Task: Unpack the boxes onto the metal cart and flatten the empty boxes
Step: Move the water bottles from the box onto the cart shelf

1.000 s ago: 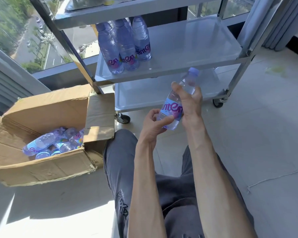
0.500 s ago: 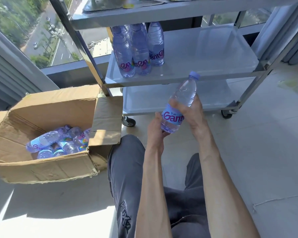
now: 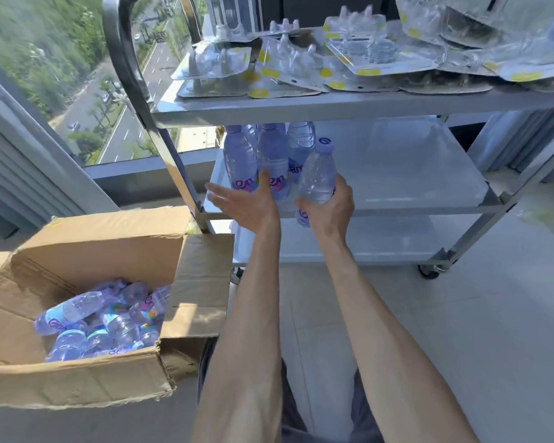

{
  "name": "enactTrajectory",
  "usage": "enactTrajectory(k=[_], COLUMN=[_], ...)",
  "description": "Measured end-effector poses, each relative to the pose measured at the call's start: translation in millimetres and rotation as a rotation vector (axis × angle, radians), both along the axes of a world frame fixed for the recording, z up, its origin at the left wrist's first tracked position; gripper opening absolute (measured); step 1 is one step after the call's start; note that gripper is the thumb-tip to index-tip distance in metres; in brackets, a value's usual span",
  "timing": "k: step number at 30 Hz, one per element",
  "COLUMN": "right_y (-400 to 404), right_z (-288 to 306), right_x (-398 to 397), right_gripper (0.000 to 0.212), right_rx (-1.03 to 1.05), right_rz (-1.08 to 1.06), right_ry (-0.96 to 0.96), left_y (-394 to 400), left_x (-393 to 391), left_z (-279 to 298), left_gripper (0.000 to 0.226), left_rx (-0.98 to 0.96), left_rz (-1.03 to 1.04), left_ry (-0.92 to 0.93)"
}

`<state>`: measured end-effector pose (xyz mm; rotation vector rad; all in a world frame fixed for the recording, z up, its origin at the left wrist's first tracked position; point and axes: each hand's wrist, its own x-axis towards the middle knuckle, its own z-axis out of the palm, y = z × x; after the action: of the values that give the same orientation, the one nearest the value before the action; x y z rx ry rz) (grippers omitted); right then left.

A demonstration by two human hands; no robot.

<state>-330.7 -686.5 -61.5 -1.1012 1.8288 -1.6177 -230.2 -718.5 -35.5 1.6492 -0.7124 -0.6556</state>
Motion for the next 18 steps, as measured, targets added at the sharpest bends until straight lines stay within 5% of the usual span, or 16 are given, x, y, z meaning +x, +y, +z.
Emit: enactTrajectory(k=[5,18], right_y=[-40.8,-74.8], right_z=[-6.7,-47.3], right_x=[15.3,9.2], right_gripper=[0.065,0.085], right_rx=[-0.079,-0.034], right_rz=[-0.035,-0.102], right_ry=[0.024,0.191], left_y=[-38.1,-51.7], left_x=[-2.5,-15.5], left_z=[-3.1,-61.4], left_gripper=[0.116,0.141], left_rx=[-0.084,-0.066], left_rz=[-0.015,-0.126], left_ry=[0.162,-0.168])
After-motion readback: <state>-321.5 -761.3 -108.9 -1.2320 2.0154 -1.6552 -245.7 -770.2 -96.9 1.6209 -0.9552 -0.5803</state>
